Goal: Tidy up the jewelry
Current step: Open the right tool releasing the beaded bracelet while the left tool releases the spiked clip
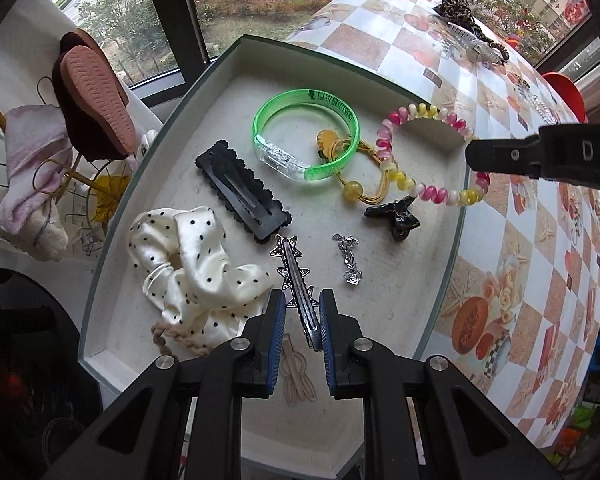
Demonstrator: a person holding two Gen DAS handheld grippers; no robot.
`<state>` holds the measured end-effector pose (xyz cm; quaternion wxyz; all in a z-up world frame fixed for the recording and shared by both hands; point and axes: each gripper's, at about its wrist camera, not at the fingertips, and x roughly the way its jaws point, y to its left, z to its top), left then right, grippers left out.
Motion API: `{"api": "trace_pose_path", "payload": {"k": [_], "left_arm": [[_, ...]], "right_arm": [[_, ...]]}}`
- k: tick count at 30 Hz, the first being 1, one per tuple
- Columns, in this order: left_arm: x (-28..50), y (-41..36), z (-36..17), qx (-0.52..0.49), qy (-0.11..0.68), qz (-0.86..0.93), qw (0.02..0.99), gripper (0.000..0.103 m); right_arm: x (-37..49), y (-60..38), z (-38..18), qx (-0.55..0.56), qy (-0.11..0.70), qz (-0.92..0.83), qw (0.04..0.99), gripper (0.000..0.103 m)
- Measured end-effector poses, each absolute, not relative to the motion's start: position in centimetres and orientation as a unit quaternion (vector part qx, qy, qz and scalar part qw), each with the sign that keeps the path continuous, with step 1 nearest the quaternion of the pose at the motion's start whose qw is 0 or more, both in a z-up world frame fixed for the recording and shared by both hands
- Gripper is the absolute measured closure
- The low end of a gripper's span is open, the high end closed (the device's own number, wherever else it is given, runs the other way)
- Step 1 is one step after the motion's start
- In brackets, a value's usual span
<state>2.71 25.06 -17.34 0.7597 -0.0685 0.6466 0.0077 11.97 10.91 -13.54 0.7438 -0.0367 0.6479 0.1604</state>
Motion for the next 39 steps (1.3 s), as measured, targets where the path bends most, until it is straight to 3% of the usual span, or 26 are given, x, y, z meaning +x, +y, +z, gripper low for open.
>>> {"api": "trace_pose_path", "payload": {"k": [26, 29, 31, 32, 39], "left_arm": [[3.7, 23.6, -19.7, -0.04, 0.663, 0.028, 0.747, 0.081], [3.5, 23.5, -19.3, -0.037, 0.662, 0.031, 0.748, 0.081], [3.4, 23.4, -19.1, -0.032, 0.66, 0.034, 0.749, 0.081], [3.3, 23.2, -18.9, -0.03, 0.66, 0.035, 0.75, 0.081], [2.8, 23.3, -17.8, -0.023, 0.658, 0.036, 0.751, 0.081]], "right_arm": [[13.5, 12.5, -19.4, -0.037, 0.687, 0.161, 0.708, 0.092], [13.2, 12.7, -19.0, -0.034, 0.685, 0.17, 0.707, 0.078], [13.2, 12.8, -18.5, -0.034, 0.68, 0.176, 0.711, 0.058], [13.1, 12.9, -18.3, -0.036, 0.677, 0.176, 0.713, 0.055], [12.3, 12.4, -16.1, -0.026, 0.664, 0.174, 0.727, 0.053]]}}
